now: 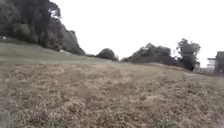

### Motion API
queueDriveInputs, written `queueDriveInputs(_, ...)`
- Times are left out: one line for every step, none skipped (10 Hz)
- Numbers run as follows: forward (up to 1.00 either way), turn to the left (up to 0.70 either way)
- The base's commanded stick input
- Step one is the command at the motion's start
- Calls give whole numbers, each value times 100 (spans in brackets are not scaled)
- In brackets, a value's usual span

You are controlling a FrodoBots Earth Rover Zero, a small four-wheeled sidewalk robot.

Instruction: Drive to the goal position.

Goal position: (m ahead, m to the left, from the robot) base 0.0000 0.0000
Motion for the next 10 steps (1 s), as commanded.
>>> queueDriveInputs(0,70)
queueDriveInputs(0,70)
queueDriveInputs(0,70)
queueDriveInputs(0,70)
queueDriveInputs(0,70)
queueDriveInputs(0,70)
queueDriveInputs(0,70)
queueDriveInputs(0,70)
queueDriveInputs(0,70)
queueDriveInputs(0,70)
